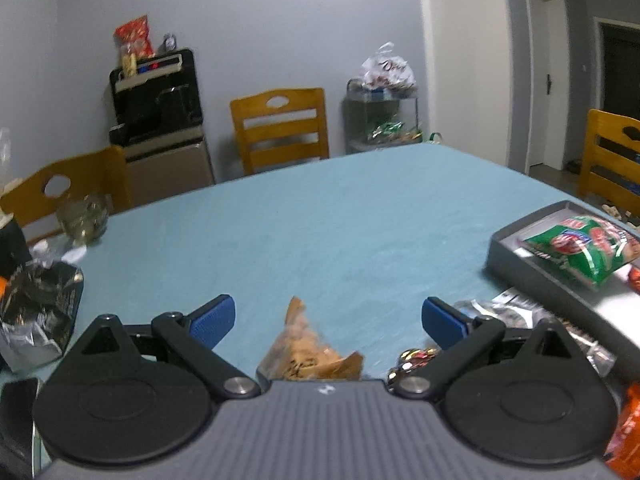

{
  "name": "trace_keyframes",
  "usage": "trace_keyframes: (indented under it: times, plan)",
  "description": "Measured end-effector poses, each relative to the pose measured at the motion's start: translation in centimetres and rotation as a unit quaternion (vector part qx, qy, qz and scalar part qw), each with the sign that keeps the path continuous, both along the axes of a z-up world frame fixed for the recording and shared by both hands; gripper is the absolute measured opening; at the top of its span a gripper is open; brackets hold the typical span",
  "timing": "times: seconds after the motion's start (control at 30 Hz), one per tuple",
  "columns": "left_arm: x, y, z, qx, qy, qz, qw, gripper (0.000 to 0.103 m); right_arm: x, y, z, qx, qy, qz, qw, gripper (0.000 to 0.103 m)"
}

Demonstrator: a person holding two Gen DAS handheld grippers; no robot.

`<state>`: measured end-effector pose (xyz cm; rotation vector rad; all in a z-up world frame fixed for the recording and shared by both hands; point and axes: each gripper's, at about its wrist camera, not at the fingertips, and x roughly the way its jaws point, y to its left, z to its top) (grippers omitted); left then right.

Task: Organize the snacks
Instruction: 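Move both tools back over the remaining snacks on the table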

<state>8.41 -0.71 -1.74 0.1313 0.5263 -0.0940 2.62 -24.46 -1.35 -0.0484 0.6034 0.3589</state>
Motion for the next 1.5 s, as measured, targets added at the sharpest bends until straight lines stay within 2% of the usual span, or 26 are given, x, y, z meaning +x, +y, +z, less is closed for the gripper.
trace_keyframes:
  times: [0.4, 0.53, 0.6, 0.73, 0.93, 1.2, 1.5]
  plan:
    - [1.8, 1.2, -2.1, -0.002, 0.023, 0.016, 0.9996, 0.101, 2.3, 6.9, -0.9, -0.006, -0.008, 0.062, 0.998, 0.086]
    - [2.4, 1.5, -2.7, -0.01, 0.039, 0.017, 0.999, 0.101, 3.2, 8.7, -1.5, -0.021, -0.01, 0.061, 0.998, 0.076]
    - [2.4, 1.2, -2.9, -0.008, 0.042, 0.019, 0.9989, 0.101, 3.4, 9.3, -1.7, -0.023, -0.012, 0.064, 0.998, 0.075]
    - [2.6, 1.4, -3.0, -0.014, 0.044, 0.029, 0.9985, 0.101, 4.3, 9.4, -2.1, -0.012, -0.006, 0.053, 0.998, 0.072]
    - [3.1, 2.2, -3.2, -0.028, 0.051, 0.046, 0.9973, 0.101, 5.4, 9.3, -2.8, -0.007, 0.01, 0.041, 0.999, 0.06]
    - [3.4, 2.5, -3.5, -0.022, 0.048, 0.053, 0.9972, 0.101, 6.6, 9.0, -3.7, -0.005, 0.024, 0.019, 1.0, 0.06]
    - [3.8, 3.5, -3.7, -0.033, 0.057, 0.071, 0.9953, 0.101, 7.0, 9.4, -4.6, -0.009, 0.037, 0.024, 0.999, 0.059]
